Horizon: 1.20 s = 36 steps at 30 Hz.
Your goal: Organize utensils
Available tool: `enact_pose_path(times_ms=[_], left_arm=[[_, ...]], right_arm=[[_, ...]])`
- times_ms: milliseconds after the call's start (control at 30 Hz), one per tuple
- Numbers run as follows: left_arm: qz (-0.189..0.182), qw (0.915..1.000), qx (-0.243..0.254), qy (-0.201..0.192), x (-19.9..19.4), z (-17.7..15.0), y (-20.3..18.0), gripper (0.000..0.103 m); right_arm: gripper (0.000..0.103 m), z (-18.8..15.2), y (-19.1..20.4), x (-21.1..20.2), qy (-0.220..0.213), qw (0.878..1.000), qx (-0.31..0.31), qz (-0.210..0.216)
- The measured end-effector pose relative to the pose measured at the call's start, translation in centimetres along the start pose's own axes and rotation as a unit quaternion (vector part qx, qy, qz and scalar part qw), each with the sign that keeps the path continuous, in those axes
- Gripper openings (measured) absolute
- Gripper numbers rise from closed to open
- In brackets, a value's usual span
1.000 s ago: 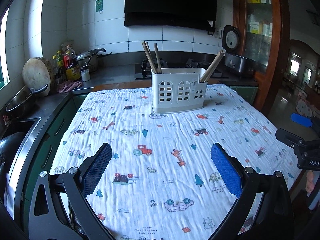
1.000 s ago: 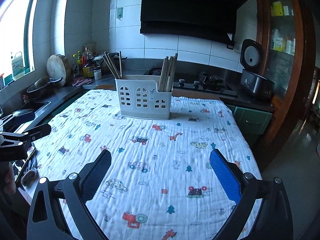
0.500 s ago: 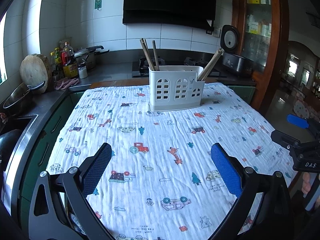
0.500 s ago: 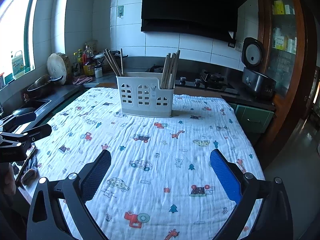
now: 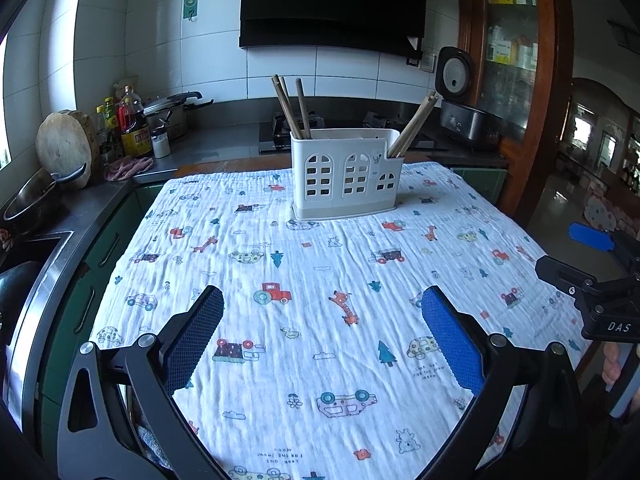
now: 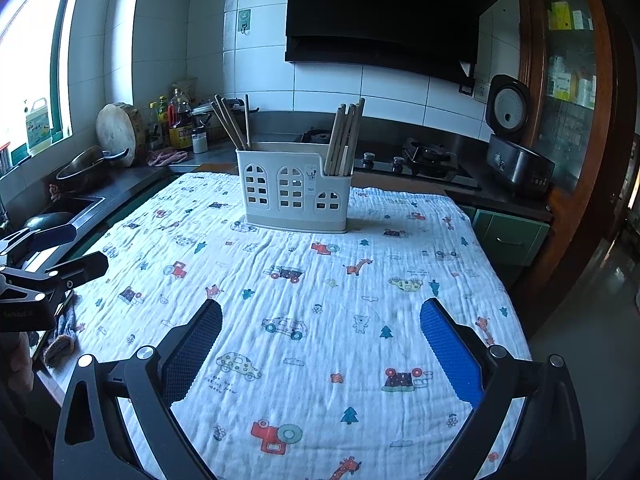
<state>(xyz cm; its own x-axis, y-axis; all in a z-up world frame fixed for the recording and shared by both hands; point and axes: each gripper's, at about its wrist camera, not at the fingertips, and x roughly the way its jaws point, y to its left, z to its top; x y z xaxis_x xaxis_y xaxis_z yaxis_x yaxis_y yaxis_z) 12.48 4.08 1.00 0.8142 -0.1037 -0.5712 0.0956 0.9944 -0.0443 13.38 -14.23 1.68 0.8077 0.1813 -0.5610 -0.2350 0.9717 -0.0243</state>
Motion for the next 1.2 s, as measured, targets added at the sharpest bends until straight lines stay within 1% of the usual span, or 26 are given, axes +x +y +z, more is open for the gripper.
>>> enact_pose_path(times_ms=[1200], left_arm=[[0.004, 0.9999, 0.004, 0.009, 0.41, -0.22, 0.01, 0.098]], right_arm=[[0.096, 0.08, 0.1, 0.27, 0.006, 1.0, -0.002, 0.004]])
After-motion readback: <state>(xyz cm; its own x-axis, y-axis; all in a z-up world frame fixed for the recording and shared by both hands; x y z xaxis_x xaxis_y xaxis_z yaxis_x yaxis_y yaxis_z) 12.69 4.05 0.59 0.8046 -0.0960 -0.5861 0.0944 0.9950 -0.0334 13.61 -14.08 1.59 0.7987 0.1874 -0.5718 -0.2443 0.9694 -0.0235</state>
